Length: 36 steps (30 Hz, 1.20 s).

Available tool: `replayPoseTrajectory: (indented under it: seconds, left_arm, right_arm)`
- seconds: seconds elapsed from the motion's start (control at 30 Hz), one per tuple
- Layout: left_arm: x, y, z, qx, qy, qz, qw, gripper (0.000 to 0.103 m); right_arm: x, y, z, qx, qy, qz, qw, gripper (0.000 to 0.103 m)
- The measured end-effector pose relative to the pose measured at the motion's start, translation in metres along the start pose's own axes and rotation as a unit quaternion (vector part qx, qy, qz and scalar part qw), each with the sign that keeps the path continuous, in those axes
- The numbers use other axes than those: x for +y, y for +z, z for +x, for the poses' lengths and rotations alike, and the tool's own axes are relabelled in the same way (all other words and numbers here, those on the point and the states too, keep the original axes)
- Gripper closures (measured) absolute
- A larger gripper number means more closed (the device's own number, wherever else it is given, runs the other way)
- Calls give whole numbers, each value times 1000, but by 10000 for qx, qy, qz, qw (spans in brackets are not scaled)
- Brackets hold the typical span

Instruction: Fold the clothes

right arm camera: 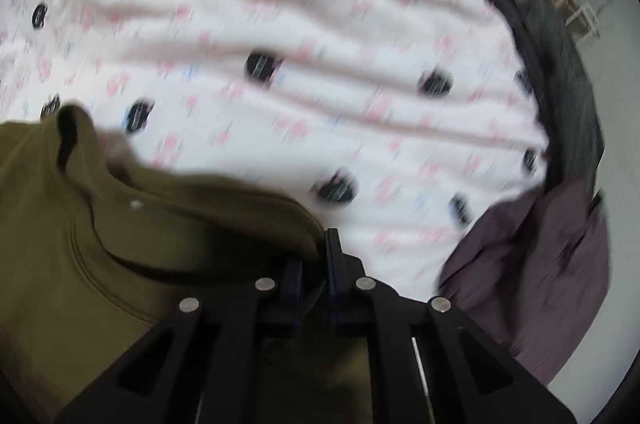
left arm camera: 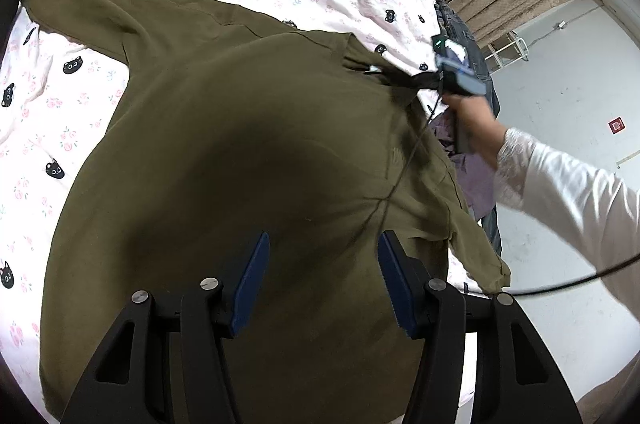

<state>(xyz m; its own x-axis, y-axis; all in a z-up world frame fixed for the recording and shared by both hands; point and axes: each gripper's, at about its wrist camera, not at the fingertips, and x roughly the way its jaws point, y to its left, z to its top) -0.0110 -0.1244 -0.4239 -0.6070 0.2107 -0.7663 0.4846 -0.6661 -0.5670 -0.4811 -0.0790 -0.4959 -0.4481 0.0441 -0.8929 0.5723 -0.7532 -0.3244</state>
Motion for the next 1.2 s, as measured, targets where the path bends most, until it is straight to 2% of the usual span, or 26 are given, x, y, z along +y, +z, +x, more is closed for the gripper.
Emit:
replayPoseTrajectory:
  seconds: [0.17,0.23,0.33,0.37,0.4,0.47,0.53,0.6,0.63,0.67,0.7,0.77,0.87,0.9,1.0,1.03,1.07,1.1,1.13,1.17,1.2]
  left_arm:
    - [4,0,4,46,17,19,10000,52]
    - [5,-1,5,70,34,38,10000,52]
    - [7,-3,10,137,88,56,9999,52]
    - [8,-3,11,151,98,64,9998,52]
    - [8,-4,13,168,117,78,9998,52]
    - [8,-5,16,185,127,81,9997,52]
    - [8,-7,19,201,126,67,9997,52]
    - [7,-7,21,222,110,46,9997,52]
    - [6,-7,22,235,95,44,9997,52]
    - [4,-7,23,247,77,53,9997,52]
    - [2,-7,23,257,57,81,9996,52]
    - [-2,-7,24,259,19,146,9996,52]
    - [-4,-6,23,236,-45,146,9996,52]
    - [-2,-6,22,232,-65,121,9996,52]
    - [4,-6,19,212,-78,76,9997,52]
    - [7,-6,18,203,-74,61,9997,52]
    - [10,-6,16,195,-70,31,9998,52]
    - [14,-6,14,187,-72,-8,9998,52]
    - [17,-7,13,182,-73,-42,9998,52]
    - [19,-7,12,183,-72,-67,9998,52]
    - [22,-8,10,186,-71,-91,9998,52]
  right_arm:
    - [-16,47,7,-3,-103,-137,9999,94]
    - [-19,56,22,161,-49,-24,9999,94]
    - [-26,53,52,681,253,521,9960,74]
    - [-31,51,57,752,313,727,9940,60]
    - [-41,47,60,750,327,973,9919,47]
    - [-66,38,56,562,488,1429,9869,29]
    - [-81,32,49,371,688,1507,9855,25]
    - [-86,28,35,80,795,1324,9880,23]
    - [-90,27,29,-19,1006,1334,9859,22]
    - [-95,27,28,2,1316,1478,9802,20]
    - [-104,27,33,174,1720,1799,9684,20]
    - [-121,27,44,581,2477,2502,9342,20]
    - [-121,27,42,776,2957,3032,9025,20]
    - [-121,23,45,971,3007,3365,8871,20]
    - [-114,17,64,1866,2230,3295,8983,20]
    - [-103,23,61,1906,1542,2663,9322,20]
    - [-96,24,57,1864,1209,2317,9471,19]
    - [-91,27,54,1834,1019,2126,9543,19]
    - [-89,28,51,1808,1072,2199,9526,19]
    - [-91,27,48,1717,1636,2620,9355,18]
    - [-92,24,49,1652,2369,3038,9079,16]
